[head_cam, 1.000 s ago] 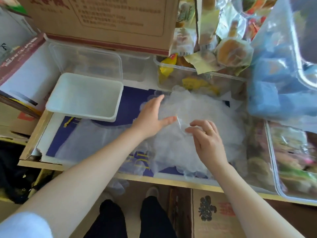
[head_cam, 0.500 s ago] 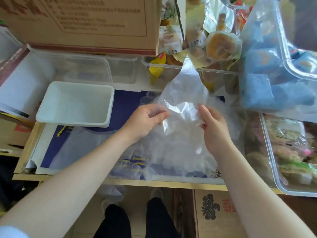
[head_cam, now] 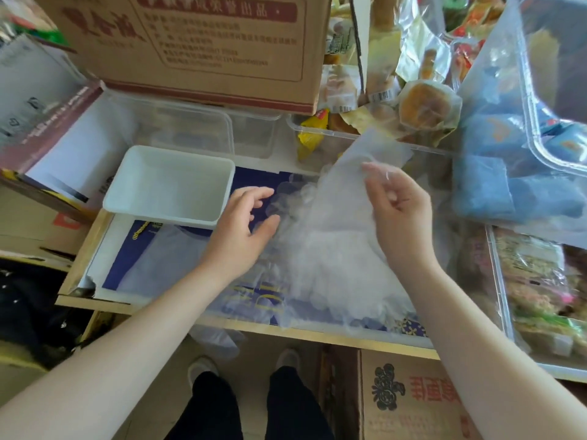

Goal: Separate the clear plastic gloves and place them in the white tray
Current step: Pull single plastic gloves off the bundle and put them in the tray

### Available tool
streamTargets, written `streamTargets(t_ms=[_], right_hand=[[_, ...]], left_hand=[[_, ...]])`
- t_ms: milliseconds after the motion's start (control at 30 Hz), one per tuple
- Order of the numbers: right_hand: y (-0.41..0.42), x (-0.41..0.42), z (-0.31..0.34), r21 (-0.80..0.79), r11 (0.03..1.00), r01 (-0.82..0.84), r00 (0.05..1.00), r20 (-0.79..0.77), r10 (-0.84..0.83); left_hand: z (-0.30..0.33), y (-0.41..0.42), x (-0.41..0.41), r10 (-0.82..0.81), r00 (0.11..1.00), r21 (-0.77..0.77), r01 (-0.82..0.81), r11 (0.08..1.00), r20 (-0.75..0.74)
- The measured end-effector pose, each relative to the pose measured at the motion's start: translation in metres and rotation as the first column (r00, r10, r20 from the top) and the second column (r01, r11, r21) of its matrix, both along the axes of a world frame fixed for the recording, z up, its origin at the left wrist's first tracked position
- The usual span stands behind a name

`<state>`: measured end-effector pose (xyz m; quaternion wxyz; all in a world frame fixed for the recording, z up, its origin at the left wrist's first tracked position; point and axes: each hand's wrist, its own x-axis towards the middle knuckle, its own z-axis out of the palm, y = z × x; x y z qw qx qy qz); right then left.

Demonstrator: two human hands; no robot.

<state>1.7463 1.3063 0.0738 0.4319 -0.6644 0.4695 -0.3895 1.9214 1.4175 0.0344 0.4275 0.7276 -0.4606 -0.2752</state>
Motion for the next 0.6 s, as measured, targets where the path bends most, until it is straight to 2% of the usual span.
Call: streamTargets(t_ms=[33, 100, 167, 233, 300, 367, 433, 500, 533, 600], right_hand=[[0.012, 0.009, 0.000, -0.035, 0.996, -0.081, 0.995, -0.069, 0.078], [0.034, 0.030, -0.002, -0.096, 0.955, -0.282, 0.942, -0.218, 0.256], [0.052, 0.050, -0.006, -0.070, 0.871, -0.487, 0.845, -0.289, 0.449], [0.065, 0.067, -0.006, 0.027, 0.747, -0.665, 0.714, -0.272, 0.645], [0.076, 0.079, -0.005, 0.123, 0.625, -0.771, 0.595, -0.212, 0.775], [0.086, 0.088, -0.008, 0.214, 0.528, -0.822, 0.499, -0.178, 0.848], [0.094, 0.096, -0.015, 0.262, 0.480, -0.837, 0.431, -0.224, 0.874], [0.099, 0.107, -0.024, 0.228, 0.536, -0.813, 0.490, -0.229, 0.841], [0.099, 0.114, -0.028, 0.186, 0.606, -0.774, 0.560, -0.246, 0.791], [0.096, 0.128, -0.033, 0.045, 0.762, -0.646, 0.693, -0.385, 0.610]], left_hand=[[0.008, 0.006, -0.005, -0.038, 0.990, -0.051, 0.032, 0.998, -0.136], [0.021, 0.019, -0.014, -0.130, 0.882, -0.102, 0.093, 0.990, -0.453], [0.022, 0.031, -0.012, -0.137, 0.774, -0.119, 0.081, 0.990, -0.618], [0.020, 0.044, -0.003, -0.045, 0.746, -0.063, 0.004, 0.998, -0.664], [0.015, 0.060, 0.008, 0.079, 0.768, 0.015, -0.089, 0.996, -0.636], [0.010, 0.078, 0.016, 0.170, 0.808, 0.064, -0.162, 0.985, -0.565], [0.007, 0.096, 0.021, 0.243, 0.799, 0.103, -0.224, 0.969, -0.550], [0.004, 0.109, 0.027, 0.280, 0.779, 0.142, -0.243, 0.960, -0.561], [0.001, 0.114, 0.030, 0.281, 0.771, 0.152, -0.237, 0.959, -0.572], [-0.004, 0.123, 0.036, 0.279, 0.728, 0.164, -0.226, 0.960, -0.627]])
